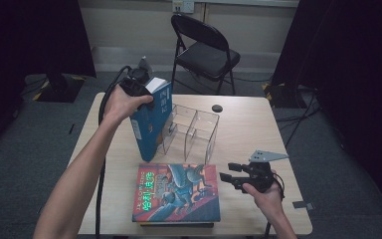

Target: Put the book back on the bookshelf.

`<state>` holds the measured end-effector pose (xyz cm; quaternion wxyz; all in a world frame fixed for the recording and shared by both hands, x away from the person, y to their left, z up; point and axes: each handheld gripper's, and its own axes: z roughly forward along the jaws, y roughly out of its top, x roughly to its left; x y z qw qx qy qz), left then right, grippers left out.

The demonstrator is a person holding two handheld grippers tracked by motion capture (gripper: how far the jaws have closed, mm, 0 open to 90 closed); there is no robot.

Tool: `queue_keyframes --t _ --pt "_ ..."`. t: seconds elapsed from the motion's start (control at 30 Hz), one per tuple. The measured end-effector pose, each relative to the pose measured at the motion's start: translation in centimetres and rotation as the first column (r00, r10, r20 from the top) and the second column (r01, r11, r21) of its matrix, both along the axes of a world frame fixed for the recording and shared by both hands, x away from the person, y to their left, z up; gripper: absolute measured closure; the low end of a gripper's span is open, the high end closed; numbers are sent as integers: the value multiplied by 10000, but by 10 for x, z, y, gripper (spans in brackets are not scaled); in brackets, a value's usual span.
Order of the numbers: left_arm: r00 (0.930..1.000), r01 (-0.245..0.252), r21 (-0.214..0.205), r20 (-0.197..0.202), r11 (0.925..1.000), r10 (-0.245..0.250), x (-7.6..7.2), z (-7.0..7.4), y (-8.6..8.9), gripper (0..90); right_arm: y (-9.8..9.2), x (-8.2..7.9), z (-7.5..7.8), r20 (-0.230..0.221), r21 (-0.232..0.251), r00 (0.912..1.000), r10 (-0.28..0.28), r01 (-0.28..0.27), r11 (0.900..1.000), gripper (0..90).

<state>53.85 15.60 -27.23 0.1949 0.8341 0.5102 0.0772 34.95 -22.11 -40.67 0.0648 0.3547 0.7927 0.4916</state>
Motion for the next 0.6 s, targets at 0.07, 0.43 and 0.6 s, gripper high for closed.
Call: queue_keyframes --t 0.07,0.43,0.6 --pt "9992 -55 -469 381 9989 73 -7 -5 13 515 0 0 0 4 0 10000 -32 32 10000 426" --pt "9910 270 -871 1331 9958 -153 -27 -11 20 450 7 2 -2 -79 -157 9999 96 -97 9998 426" --pt "9832 387 -1199 1817 9920 -164 -38 -13 27 415 5 2 -3 -130 -141 9999 5 -7 9999 426"
